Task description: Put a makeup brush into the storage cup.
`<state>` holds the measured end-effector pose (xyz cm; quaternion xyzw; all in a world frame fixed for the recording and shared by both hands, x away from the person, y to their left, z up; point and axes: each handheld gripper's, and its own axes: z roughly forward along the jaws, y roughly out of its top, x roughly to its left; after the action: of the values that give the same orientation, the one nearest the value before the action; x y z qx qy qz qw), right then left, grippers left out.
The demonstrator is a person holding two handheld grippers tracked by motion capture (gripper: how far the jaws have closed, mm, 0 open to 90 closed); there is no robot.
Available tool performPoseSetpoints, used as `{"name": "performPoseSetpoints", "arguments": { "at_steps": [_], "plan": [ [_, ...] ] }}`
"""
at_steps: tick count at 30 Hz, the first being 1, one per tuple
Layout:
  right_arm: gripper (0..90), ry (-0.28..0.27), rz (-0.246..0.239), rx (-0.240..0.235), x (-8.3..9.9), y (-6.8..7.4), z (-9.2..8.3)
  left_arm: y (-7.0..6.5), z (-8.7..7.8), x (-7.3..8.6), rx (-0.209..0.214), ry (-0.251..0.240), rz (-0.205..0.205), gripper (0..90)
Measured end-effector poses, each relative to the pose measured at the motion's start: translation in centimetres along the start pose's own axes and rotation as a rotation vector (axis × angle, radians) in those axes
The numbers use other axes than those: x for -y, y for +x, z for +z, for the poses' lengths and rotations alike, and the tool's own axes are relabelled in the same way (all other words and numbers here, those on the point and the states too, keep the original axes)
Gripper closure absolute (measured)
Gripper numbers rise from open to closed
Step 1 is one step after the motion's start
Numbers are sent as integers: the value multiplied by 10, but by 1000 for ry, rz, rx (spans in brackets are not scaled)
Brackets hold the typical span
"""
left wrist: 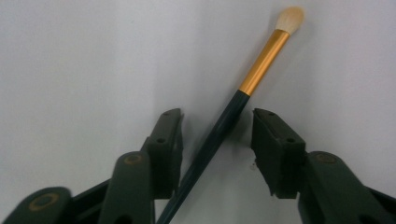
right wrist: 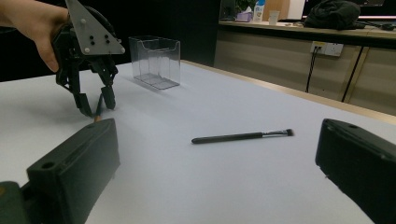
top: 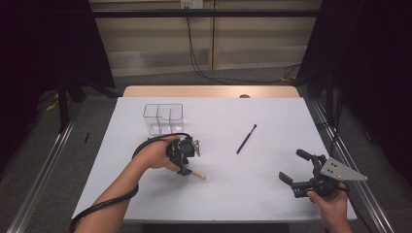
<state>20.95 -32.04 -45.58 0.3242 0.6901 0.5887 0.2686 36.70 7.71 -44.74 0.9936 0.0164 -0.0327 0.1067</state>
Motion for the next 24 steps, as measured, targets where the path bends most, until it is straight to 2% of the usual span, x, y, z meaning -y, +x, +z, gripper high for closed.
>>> {"name": "performPoseSetpoints", "arguments": {
  "at_steps": [4,12,16,19,24],
  "plan": [
    [0,1,-1,0,0,0,0,1,-1,0,6,2,-8,648],
    [0,2,-8,1,0,0,0,1,-1,-2,7,15,-13,742],
    [0,3,-7,2,0,0,0,1,-1,-3,13,22,-30,817],
    [0,3,-6,3,0,0,-1,1,-1,-4,13,29,-27,831],
    [0,3,-5,3,0,1,-1,1,0,-5,12,35,-52,832]
  ]
}}
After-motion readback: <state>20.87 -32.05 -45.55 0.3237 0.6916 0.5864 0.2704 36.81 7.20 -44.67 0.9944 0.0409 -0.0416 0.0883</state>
